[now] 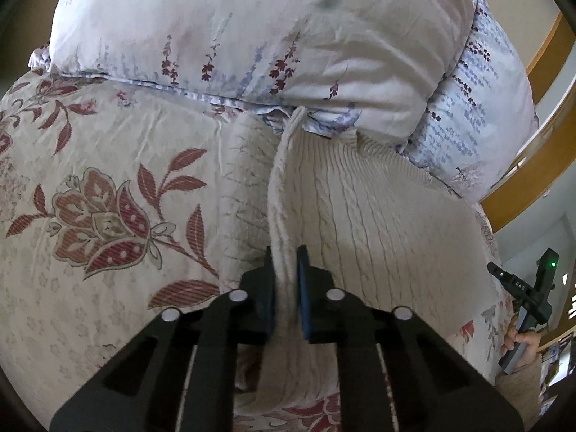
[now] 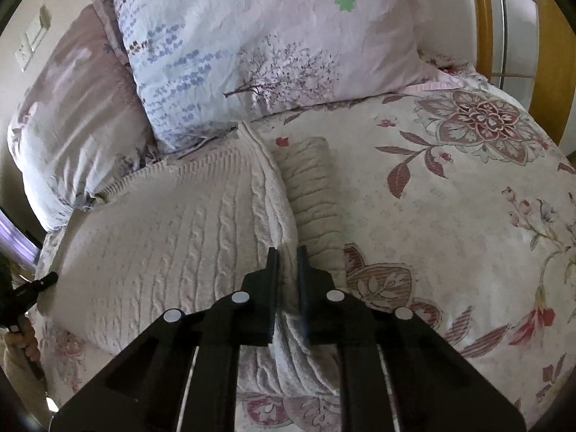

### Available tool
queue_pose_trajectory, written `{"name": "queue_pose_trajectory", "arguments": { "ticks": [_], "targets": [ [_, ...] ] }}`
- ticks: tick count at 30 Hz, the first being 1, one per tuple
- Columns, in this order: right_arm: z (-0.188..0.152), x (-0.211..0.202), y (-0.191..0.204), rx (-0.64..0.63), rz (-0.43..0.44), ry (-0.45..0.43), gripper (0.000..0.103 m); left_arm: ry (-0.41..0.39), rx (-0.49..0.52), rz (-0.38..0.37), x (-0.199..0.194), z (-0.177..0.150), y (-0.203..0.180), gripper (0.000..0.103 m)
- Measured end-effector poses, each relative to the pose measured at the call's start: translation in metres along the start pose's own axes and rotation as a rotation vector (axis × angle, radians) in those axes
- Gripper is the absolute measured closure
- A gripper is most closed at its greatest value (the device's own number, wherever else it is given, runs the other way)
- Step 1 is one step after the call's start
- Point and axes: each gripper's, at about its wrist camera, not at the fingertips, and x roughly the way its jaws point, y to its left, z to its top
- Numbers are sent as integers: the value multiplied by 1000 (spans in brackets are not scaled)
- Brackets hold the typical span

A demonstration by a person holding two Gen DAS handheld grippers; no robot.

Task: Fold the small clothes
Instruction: 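Grasp the sweater edge with the left gripper while the right gripper holds its edge, then open both grippers and release the folded sweater sides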

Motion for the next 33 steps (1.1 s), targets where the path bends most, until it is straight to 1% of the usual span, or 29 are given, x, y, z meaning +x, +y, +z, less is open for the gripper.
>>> {"name": "queue_pose_trajectory", "arguments": {
  "ticks": [7, 11, 14, 16, 18, 19, 21, 23, 24, 25, 27, 28, 30, 33],
  "targets": [
    [-6, -16, -1, 26, 22, -30, 94, 5, -34, -41, -9, -3, 9, 95],
    [-11, -26, -3, 55, 29, -32, 94, 6, -37, -58, -15, -6, 13, 95],
    [-16, -25, -4, 58, 2, -20, 94, 6, -31, -51, -15, -9, 16, 95],
    [-18, -17, -7, 66, -28, -2, 94, 13, -41, -52, -11, -10, 19, 95],
    [-18, -10, -8, 83, -39, 7, 94, 12, -48, -51, -9, -12, 20, 95],
    [-17, -9, -6, 76, -48, 7, 94, 9, -47, -48, -9, -12, 19, 92],
    [-15, -9, 0, 45, -79, 13, 94, 6, -46, -46, -11, -12, 18, 91],
    [-13, -11, 3, 34, -93, 16, 90, -4, -39, -47, -16, -12, 16, 87],
    [-12, -14, 4, 36, -94, 10, 84, -17, -32, -42, -19, -12, 14, 81],
    [-11, -17, 6, 35, -100, -2, 74, -34, -25, -31, -23, -12, 12, 68],
    [-9, -25, 15, 9, -121, -48, 61, -107, 27, 21, -36, -13, -1, 57],
    [-8, -29, 22, -19, -121, -70, 60, -129, 52, 34, -39, -13, -6, 54],
    [-7, -30, 38, -75, -110, -80, 60, -165, 125, 41, -44, -13, -24, 50],
    [-6, -21, 62, -156, -81, -55, 60, -149, 170, 24, -37, -13, -40, 48]
  ]
}}
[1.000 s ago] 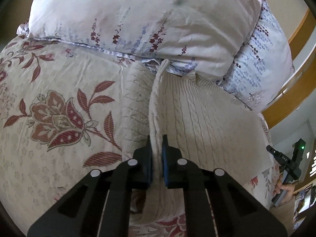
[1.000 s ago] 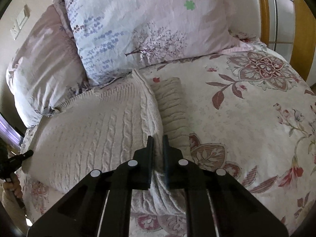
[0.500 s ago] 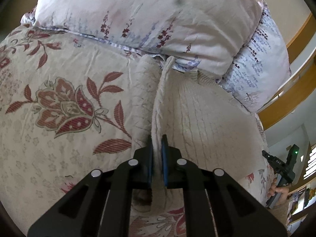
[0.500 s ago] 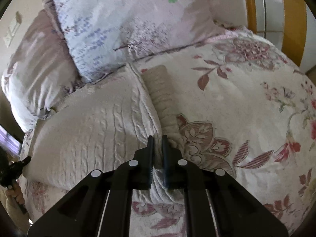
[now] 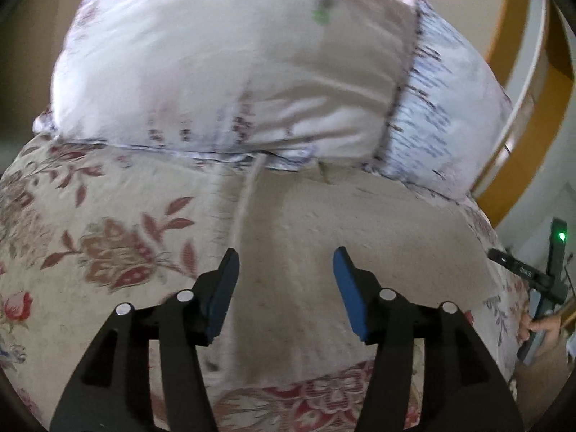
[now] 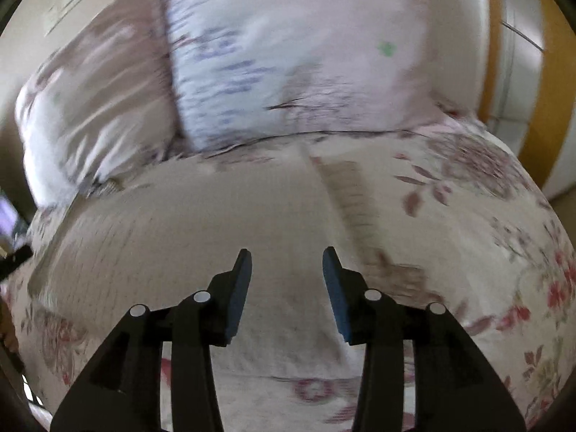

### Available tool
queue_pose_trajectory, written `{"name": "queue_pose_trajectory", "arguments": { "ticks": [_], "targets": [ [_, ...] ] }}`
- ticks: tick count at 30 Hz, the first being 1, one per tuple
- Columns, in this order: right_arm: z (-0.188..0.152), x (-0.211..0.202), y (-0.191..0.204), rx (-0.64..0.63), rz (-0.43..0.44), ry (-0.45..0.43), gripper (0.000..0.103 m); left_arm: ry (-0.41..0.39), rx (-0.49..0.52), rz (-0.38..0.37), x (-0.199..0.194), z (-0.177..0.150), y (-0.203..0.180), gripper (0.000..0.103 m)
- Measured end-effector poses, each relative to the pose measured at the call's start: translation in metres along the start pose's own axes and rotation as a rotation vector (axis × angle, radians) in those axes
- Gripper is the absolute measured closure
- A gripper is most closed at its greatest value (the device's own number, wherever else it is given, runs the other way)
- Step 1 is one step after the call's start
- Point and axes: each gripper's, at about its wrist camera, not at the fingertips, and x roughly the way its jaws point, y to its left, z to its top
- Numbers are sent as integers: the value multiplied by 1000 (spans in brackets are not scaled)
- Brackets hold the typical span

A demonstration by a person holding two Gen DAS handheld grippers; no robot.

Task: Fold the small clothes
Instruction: 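Open both grippers and release the folded sweater sides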

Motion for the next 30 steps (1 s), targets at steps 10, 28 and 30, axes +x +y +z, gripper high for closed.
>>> {"name": "queue_pose_trajectory", "arguments": {
  "ticks": [10, 28, 30],
  "targets": [
    [-22, 25, 38, -169, -31, 97, 47, 112, -7, 12, 33, -13, 1, 44],
    [3, 25, 24, 21, 64, 62, 32, 82, -265, -37, 22, 15, 55, 28],
    [7, 32, 28, 29, 49, 66, 32, 98, -287, -45, 27, 16, 59, 28]
  ]
}}
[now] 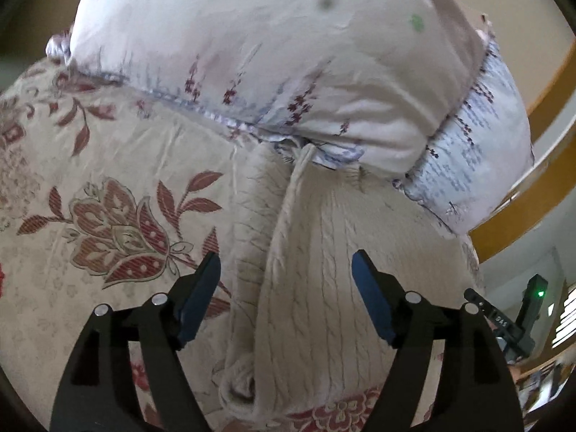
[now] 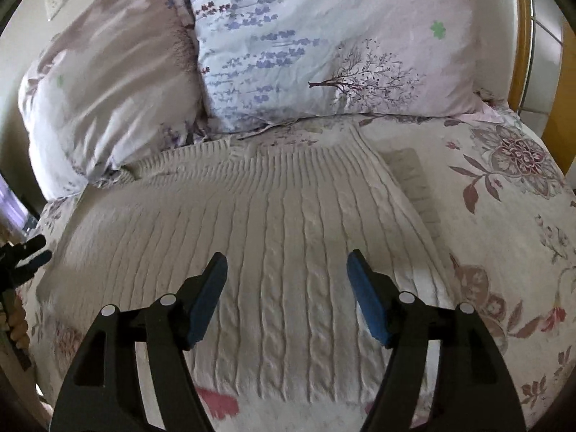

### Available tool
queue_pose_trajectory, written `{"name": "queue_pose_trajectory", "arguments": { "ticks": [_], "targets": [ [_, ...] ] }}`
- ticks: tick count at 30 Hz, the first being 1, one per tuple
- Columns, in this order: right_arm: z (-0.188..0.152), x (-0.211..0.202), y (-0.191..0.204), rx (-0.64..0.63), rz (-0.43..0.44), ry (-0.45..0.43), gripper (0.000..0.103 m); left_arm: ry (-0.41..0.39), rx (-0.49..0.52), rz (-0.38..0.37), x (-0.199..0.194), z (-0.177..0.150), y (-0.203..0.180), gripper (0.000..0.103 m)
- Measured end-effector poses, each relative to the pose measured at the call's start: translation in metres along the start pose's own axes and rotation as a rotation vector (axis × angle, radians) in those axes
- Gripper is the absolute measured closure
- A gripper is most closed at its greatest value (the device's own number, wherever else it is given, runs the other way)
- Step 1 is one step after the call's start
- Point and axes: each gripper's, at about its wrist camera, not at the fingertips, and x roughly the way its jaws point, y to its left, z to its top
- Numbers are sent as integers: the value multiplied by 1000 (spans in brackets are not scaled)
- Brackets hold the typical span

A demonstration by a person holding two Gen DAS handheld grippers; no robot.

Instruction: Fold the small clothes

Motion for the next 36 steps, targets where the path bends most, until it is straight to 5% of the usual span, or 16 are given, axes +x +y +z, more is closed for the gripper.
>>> {"name": "queue_pose_trajectory", "arguments": {
  "ticks": [6, 15, 36],
  "targets": [
    [8, 17, 9, 8, -51, -13, 31, 39, -25, 7, 18, 1, 4, 27],
    [4, 37, 34, -103, -178, 4, 14, 45, -14, 8, 27, 2, -4, 25],
    [6, 40, 29, -95, -147, 10, 11, 40, -97, -30, 37, 7, -5, 28]
  ]
}}
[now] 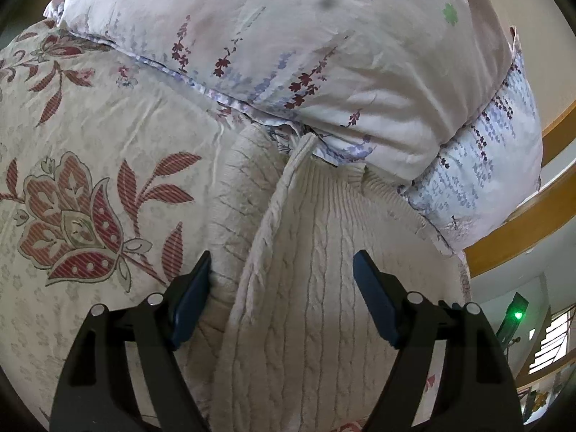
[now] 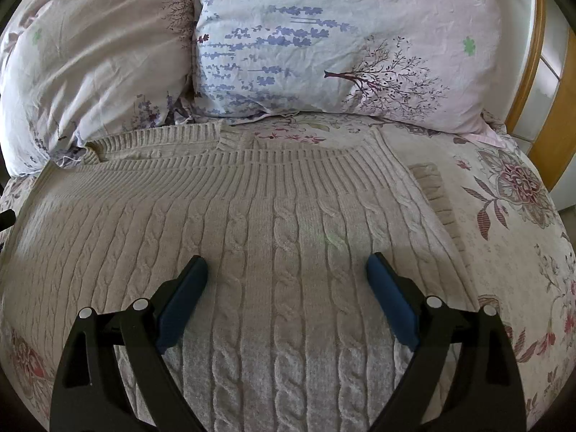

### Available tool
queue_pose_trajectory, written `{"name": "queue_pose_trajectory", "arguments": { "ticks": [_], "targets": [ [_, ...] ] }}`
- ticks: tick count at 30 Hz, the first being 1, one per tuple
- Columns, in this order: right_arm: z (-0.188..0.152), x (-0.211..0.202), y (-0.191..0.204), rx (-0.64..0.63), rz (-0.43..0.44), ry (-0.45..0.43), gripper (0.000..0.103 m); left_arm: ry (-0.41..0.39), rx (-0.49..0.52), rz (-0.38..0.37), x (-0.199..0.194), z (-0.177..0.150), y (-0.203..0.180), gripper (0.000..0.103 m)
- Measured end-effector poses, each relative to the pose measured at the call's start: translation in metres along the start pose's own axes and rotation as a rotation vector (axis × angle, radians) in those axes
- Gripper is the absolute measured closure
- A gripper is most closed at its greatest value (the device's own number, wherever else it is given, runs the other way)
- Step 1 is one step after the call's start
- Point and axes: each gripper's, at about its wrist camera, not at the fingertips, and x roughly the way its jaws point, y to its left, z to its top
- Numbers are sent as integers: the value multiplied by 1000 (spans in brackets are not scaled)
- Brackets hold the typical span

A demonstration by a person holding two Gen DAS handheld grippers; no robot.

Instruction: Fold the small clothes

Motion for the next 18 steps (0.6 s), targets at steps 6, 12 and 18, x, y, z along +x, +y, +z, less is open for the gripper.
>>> {"name": "queue_pose_trajectory", "arguments": {
  "ticks": [6, 12, 18],
  "targets": [
    [1, 0, -1, 3, 10, 2, 11, 32, -73, -88, 3, 0, 8, 41],
    [1, 0, 0, 4, 10, 2, 11, 73, -175, -168, 9, -1, 21, 67],
    [2, 0, -1, 4, 12, 3, 11, 75, -199, -233, 3, 3, 18, 81]
  ]
}}
